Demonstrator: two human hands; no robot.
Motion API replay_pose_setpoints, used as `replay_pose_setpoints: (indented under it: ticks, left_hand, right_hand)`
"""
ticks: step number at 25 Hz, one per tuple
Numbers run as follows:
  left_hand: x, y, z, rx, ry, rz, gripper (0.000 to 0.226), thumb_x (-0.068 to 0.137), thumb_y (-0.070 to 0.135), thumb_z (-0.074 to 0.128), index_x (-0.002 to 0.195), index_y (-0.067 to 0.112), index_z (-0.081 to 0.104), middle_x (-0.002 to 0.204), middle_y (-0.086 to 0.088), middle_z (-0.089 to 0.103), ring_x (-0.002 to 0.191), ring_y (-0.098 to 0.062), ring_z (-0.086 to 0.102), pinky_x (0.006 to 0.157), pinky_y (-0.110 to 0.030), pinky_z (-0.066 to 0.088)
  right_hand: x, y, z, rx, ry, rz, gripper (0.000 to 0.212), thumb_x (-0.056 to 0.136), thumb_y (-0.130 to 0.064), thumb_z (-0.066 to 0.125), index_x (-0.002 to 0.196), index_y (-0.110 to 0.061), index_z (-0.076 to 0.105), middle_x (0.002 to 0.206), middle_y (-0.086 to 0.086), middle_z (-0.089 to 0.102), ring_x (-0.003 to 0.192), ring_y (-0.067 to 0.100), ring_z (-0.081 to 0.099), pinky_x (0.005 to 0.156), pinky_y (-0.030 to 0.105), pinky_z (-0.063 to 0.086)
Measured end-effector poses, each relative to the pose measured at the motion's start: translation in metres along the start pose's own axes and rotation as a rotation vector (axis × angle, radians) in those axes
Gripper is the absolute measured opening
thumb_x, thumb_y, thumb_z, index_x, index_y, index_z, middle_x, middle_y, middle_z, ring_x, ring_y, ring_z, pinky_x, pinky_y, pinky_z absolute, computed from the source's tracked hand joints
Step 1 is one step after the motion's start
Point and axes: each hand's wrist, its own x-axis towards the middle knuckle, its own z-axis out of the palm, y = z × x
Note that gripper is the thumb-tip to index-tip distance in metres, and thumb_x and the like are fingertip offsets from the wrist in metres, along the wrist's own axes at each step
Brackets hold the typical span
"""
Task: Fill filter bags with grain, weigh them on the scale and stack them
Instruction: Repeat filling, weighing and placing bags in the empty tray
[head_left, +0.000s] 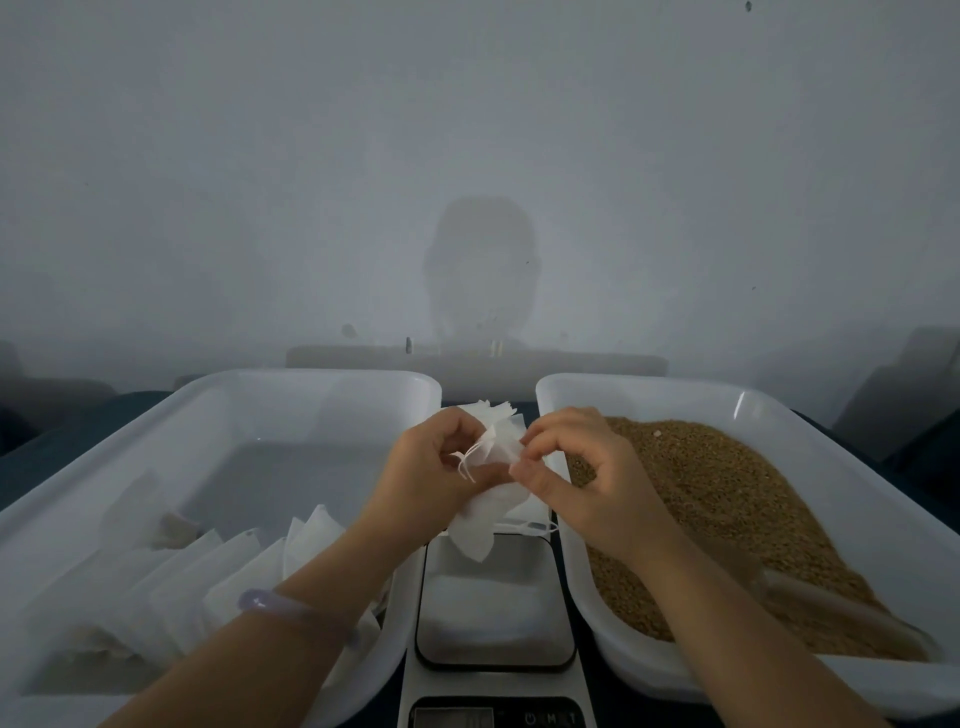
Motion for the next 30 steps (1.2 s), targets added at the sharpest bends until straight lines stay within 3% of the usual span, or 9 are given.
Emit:
replay_pose_setpoints:
  ticks: [5,8,10,14,17,20,24,27,30]
  left_hand:
    - [-0.001,-0.006,0.003,0.001,-0.051,-0.073,0.038,0.064,0.021,0.085,0.083,0.03,0.053,0.066,0.009,0.064,0.054,0.0,0.048,0.053,-0.012,0.04]
    - [0.001,-0.006,-0.001,0.231,0.127,-0.01,0.056,0.067,0.029,0.083,0.108,0.033,0.045,0.099,0.015,0.057,0.084,-0.005,0.054,0.074,-0.016,0.043]
    - [0.0,-0.002,-0.007,0.346,0.171,0.075,0.066,0.069,0.038,0.08,0.123,0.031,0.044,0.111,0.02,0.047,0.102,-0.004,0.048,0.087,-0.019,0.038]
    - [-0.005,0.005,-0.005,0.422,-0.175,0.08,0.108,0.051,0.072,0.073,0.142,0.027,0.034,0.126,0.027,0.038,0.119,0.0,0.037,0.102,-0.021,0.03]
    - [-0.005,-0.003,0.002,0.479,-0.24,0.019,0.076,0.074,0.039,0.077,0.137,0.023,0.038,0.118,0.012,0.052,0.111,-0.013,0.052,0.082,-0.006,0.034]
    - [-0.005,-0.009,0.0,0.431,-0.258,-0.044,0.051,0.082,0.013,0.063,0.129,0.024,0.044,0.1,0.011,0.056,0.094,-0.01,0.055,0.068,-0.003,0.037]
    - [-0.003,-0.006,-0.002,0.315,-0.303,-0.072,0.031,0.081,0.015,0.064,0.106,0.029,0.052,0.095,0.011,0.059,0.089,-0.01,0.055,0.066,-0.007,0.039]
    - [-0.002,-0.002,-0.005,0.315,-0.367,-0.061,0.025,0.073,0.028,0.068,0.089,0.034,0.05,0.082,0.018,0.055,0.078,-0.004,0.054,0.064,-0.01,0.038]
    - [-0.003,0.004,-0.005,0.267,-0.39,-0.075,0.032,0.07,0.026,0.068,0.096,0.037,0.053,0.09,0.015,0.061,0.084,-0.003,0.059,0.068,-0.016,0.045]
  right_hand:
    - [0.0,0.003,-0.002,0.039,-0.152,0.166,0.021,0.082,-0.042,0.064,0.087,-0.024,0.073,0.089,-0.017,0.068,0.091,0.006,0.059,0.084,0.028,0.046]
    - [0.001,0.0,-0.004,0.178,-0.115,0.229,0.008,0.079,-0.038,0.07,0.086,-0.034,0.072,0.086,-0.019,0.07,0.083,0.003,0.064,0.076,0.019,0.049]
    - [0.001,0.001,-0.004,0.236,-0.089,0.272,0.015,0.077,-0.027,0.076,0.086,-0.038,0.072,0.088,-0.016,0.071,0.084,0.004,0.066,0.078,0.022,0.053]
    - [0.0,0.004,-0.004,0.327,-0.138,0.236,0.04,0.073,-0.005,0.069,0.089,-0.042,0.073,0.094,-0.011,0.072,0.091,0.008,0.066,0.079,0.025,0.054]
    - [-0.002,0.006,-0.004,0.241,-0.157,0.202,0.039,0.073,-0.001,0.07,0.09,-0.036,0.074,0.087,-0.011,0.07,0.079,0.008,0.064,0.071,0.023,0.052]
    - [-0.001,0.006,0.005,-0.121,-0.066,-0.006,0.009,0.073,-0.01,0.079,0.077,-0.016,0.074,0.079,-0.008,0.06,0.074,0.005,0.053,0.067,0.016,0.04]
    - [-0.002,0.002,0.006,-0.071,-0.043,-0.061,0.01,0.071,-0.022,0.079,0.071,-0.022,0.068,0.079,-0.01,0.059,0.076,0.002,0.051,0.066,0.011,0.036]
    - [-0.005,0.003,0.003,-0.077,-0.277,0.18,0.014,0.076,-0.039,0.075,0.087,-0.035,0.067,0.099,-0.012,0.051,0.095,-0.004,0.049,0.078,0.01,0.034]
    - [-0.006,0.003,0.001,-0.069,-0.289,0.19,0.029,0.078,-0.035,0.074,0.105,-0.041,0.066,0.103,-0.007,0.051,0.102,-0.002,0.047,0.086,0.01,0.034]
